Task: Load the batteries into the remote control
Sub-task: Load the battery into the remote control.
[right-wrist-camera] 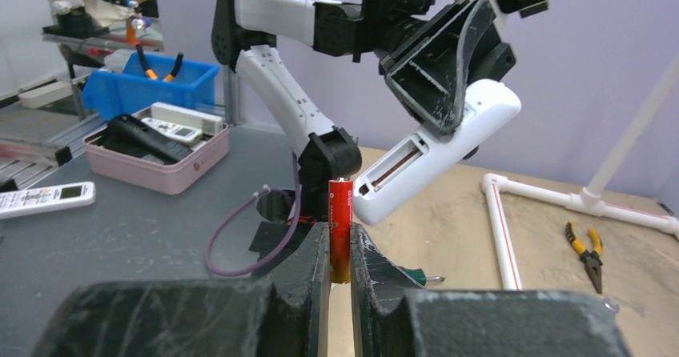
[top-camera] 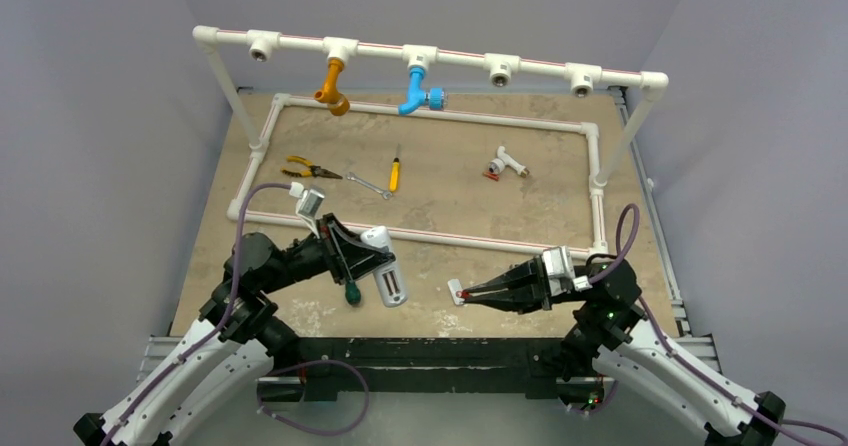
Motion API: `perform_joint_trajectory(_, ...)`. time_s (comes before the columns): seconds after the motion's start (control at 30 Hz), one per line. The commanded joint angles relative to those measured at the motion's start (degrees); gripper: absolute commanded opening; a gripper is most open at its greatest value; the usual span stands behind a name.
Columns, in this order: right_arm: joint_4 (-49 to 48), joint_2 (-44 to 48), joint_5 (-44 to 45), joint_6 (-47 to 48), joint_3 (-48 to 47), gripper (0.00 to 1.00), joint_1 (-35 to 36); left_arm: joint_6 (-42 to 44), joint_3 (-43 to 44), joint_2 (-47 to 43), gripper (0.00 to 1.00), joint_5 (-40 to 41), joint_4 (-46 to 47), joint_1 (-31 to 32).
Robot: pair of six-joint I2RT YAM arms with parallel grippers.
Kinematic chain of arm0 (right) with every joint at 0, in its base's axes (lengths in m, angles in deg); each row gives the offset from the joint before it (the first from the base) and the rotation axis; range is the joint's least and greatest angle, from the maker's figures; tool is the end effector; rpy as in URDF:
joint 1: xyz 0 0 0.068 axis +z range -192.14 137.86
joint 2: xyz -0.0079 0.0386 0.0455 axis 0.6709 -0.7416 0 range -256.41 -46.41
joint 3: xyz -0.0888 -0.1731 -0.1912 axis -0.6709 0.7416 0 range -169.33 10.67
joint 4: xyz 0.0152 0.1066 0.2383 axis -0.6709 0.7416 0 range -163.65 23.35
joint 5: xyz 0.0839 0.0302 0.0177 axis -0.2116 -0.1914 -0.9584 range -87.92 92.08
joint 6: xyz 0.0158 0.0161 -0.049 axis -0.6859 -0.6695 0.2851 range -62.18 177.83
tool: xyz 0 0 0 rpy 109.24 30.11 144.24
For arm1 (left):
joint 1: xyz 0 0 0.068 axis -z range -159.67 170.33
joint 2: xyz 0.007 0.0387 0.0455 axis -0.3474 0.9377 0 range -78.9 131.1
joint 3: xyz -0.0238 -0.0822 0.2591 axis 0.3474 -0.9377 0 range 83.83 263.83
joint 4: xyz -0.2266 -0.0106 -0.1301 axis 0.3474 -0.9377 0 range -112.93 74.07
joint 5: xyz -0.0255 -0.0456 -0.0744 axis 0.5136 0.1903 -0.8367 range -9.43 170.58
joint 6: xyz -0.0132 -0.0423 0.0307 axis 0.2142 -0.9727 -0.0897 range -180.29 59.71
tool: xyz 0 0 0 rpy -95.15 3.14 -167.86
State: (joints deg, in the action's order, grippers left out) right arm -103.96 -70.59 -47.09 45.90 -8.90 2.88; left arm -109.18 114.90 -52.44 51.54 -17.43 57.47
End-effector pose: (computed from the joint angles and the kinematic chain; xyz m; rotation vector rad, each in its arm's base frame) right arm 0.0628 0.1011 0.3038 -1.1155 0.8529 1.3176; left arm 0.0916 -0.0911 0.3164 0.2862 1.7250 -1.5344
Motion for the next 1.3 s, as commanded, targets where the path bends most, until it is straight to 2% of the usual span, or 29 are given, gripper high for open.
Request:
perform_joint_trajectory(0.0, -2.0, -1.5, -4.0, 1.5, -1.4, 0.0, 0.3, 0.3, -0.3, -0.9, 0.0, -3.2, 7.6, -0.3)
perform_joint_trajectory(0.2, -2.3, -1.7, -1.6, 1.0, -0.9, 0.0, 0.3, 1.5, -2.4, -3.2, 0.0, -4.5, 10.9, -0.3)
perform_joint_trajectory(0.53, 0.7, -2.4, 8.1, 0.0, -0.1, 0.0, 0.3, 4.3, -5.8, -6.0, 0.0, -6.5, 19.2, -0.2)
perform_joint_trajectory(0.7, -1.9, -2.3, 10.2, -1.1, 2.6, 0.0, 0.3, 5.8, -6.0, -6.9, 0.0, -7.3, 20.6, -0.3)
perform_joint_trajectory(1.0, -2.6, -2.6, 12.7, -2.1, 4.0, 0.0, 0.3, 7.6, -5.7, -9.2, 0.0, -5.9, 17.1, -0.3)
perform_joint_trajectory(1.27, 3.1, -2.5, 23.3, 0.9, 3.5, 0.0, 0.3, 7.5, -4.9, -10.2, 0.0, -2.9, 13.9, -0.3)
